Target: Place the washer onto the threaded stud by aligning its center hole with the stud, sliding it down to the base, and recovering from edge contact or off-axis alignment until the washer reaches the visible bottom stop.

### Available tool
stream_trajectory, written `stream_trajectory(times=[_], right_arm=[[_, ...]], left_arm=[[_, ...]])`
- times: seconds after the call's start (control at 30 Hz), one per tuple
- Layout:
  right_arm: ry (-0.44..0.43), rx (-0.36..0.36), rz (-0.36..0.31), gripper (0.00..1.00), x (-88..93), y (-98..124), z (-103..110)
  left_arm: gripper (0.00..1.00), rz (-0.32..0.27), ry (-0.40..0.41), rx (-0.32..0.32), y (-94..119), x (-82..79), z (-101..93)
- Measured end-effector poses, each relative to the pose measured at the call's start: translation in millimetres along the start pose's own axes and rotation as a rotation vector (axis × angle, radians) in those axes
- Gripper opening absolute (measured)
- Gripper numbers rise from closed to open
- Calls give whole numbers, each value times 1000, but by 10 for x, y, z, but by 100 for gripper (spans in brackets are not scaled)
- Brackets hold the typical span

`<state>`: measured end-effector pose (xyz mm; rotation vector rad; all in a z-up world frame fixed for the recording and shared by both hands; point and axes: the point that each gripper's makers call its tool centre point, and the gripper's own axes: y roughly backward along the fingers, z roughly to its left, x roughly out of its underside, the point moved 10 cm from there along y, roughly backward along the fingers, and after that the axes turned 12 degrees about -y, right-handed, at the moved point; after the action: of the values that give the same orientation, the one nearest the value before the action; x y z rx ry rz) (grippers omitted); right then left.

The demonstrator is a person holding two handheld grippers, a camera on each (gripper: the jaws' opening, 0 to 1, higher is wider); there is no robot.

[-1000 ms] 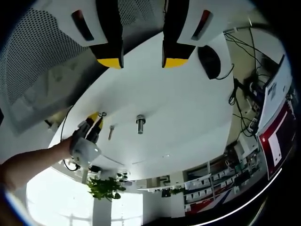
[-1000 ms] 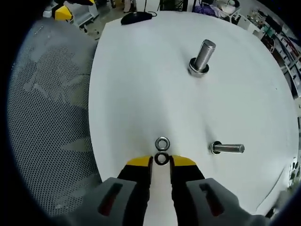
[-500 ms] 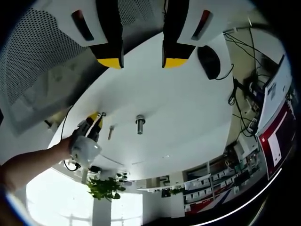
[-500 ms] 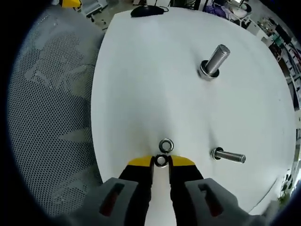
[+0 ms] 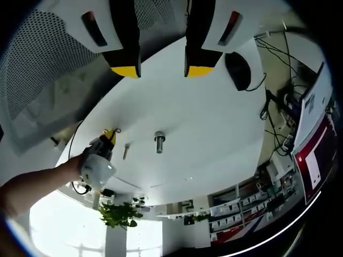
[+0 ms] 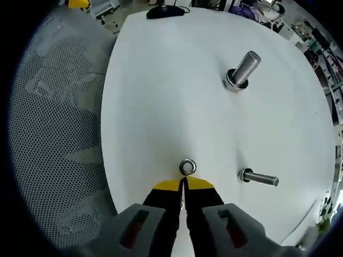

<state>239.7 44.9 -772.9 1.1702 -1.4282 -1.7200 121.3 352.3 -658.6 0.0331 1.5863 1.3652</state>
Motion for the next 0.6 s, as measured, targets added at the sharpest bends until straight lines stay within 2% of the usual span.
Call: stream_trajectory(times=[0.17, 0.27, 0.37, 0.5, 0.6], right_arm=[[-22, -52, -17, 4, 13, 1, -63], [-99, -89, -11, 7, 16, -2, -72], [-99, -45, -19, 15, 56, 35, -127], [-108, -63, -15, 17, 144, 86, -128], [-72, -58, -7, 19, 218, 108, -107]], left_arm=[[31, -1, 3, -2, -1, 1, 5], [31, 2, 2, -1, -3, 3, 9], [31, -3, 5, -1, -4, 0, 11], [31, -3, 4, -1, -7, 1, 10], [31, -5, 4, -1, -3, 0, 9]])
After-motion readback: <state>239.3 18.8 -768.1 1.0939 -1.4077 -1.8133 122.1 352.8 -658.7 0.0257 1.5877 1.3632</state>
